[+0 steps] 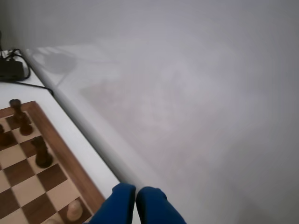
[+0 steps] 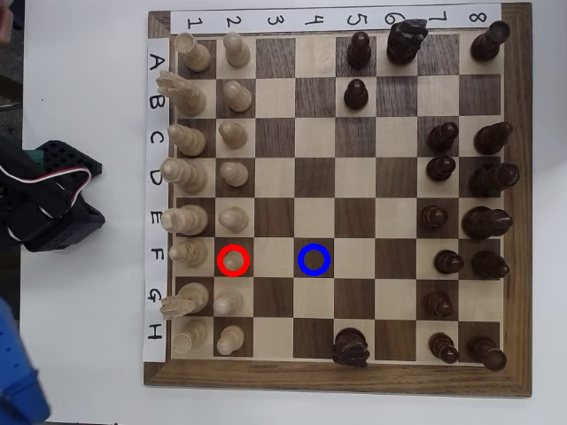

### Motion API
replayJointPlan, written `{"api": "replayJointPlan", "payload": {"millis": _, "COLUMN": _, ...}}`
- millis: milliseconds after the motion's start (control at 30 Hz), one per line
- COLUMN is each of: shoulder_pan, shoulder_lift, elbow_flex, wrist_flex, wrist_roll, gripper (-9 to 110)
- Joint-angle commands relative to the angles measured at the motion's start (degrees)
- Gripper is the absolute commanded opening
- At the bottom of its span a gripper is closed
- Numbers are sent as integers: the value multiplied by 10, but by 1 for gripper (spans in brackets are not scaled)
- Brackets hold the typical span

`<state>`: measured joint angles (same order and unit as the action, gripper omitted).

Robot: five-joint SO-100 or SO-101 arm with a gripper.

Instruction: Move the piece to destination

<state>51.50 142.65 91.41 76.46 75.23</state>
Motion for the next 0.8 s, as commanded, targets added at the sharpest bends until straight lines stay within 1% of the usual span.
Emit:
{"api": "replayJointPlan", "payload": {"millis": 0, "shoulder_pan": -93, "shoulder_lift": -98, "elbow_flex": -172, "wrist_flex": 117, "wrist_roll": 73, "gripper": 0}}
{"api": "replayJointPlan", "payload": {"millis": 200, "shoulder_pan": -142, "shoulder_lift": -137, "elbow_flex": -178, "wrist_flex": 167, "wrist_roll": 126, "gripper": 0}}
{"api": "replayJointPlan", "payload": {"millis": 367, "shoulder_pan": -175, "shoulder_lift": -183, "elbow_flex": -198, "wrist_flex": 200, "wrist_roll": 140, "gripper": 0}}
{"api": "replayJointPlan", "payload": {"millis": 500, "shoulder_pan": -201, "shoulder_lift": -210, "elbow_flex": -198, "wrist_flex": 204, "wrist_roll": 187, "gripper": 0}}
{"api": "replayJointPlan", "payload": {"millis": 633, "shoulder_pan": -237, "shoulder_lift": -227, "elbow_flex": -191, "wrist_flex": 204, "wrist_roll": 221, "gripper": 4}}
{"api": "replayJointPlan", "payload": {"millis": 767, "shoulder_pan": -266, "shoulder_lift": -237, "elbow_flex": -173, "wrist_flex": 205, "wrist_roll": 250, "gripper": 4}}
